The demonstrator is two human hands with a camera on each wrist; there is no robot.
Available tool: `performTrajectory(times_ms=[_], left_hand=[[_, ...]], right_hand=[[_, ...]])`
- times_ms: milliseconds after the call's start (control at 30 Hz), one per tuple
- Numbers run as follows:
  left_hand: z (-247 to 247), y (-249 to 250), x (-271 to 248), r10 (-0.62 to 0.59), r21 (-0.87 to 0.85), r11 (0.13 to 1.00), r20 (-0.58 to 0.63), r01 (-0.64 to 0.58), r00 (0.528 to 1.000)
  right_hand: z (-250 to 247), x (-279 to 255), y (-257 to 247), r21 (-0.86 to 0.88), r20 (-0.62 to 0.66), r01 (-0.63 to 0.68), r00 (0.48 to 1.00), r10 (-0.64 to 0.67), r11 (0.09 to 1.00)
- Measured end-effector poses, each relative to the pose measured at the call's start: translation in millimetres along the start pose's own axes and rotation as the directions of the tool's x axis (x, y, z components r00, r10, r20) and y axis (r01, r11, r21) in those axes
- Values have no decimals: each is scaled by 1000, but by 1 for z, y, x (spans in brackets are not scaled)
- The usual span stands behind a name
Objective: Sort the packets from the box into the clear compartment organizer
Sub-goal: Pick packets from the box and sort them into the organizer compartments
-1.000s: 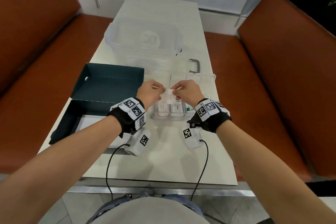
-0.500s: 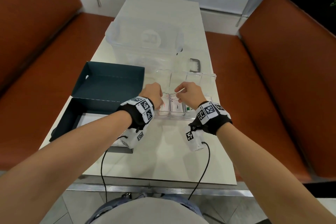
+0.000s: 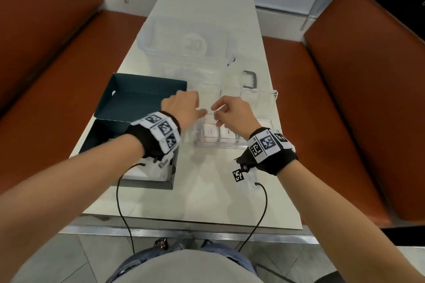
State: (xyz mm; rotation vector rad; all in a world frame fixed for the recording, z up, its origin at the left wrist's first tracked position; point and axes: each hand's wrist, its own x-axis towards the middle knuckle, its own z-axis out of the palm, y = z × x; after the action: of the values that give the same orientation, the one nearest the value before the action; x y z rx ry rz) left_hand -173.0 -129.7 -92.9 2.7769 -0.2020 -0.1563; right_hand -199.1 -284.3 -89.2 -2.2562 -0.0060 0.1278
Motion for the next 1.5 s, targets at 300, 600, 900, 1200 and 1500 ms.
performTrajectory(times_ms=[300, 600, 900, 1200, 1500], left_hand=[[-57, -157, -68, -372, 70, 925, -39, 374, 927], [-51, -220, -84, -480, -284, 823, 113, 491, 870], [-46, -217, -78, -407, -349, 847, 58, 401, 911], [-27, -222, -85, -94, -352, 916, 279, 193, 956], [4, -223, -111, -76, -297, 948, 148, 118, 986]], right_hand=[[110, -21, -34, -219, 331, 28, 942, 47, 975], [107, -1, -49, -236, 251, -96, 955, 156, 967], [102, -2, -47, -244, 190, -18, 980, 66, 970], [102, -10, -29, -349, 189, 90, 982, -24, 933], [116, -8, -65, -550, 520, 425, 848, -104, 719]])
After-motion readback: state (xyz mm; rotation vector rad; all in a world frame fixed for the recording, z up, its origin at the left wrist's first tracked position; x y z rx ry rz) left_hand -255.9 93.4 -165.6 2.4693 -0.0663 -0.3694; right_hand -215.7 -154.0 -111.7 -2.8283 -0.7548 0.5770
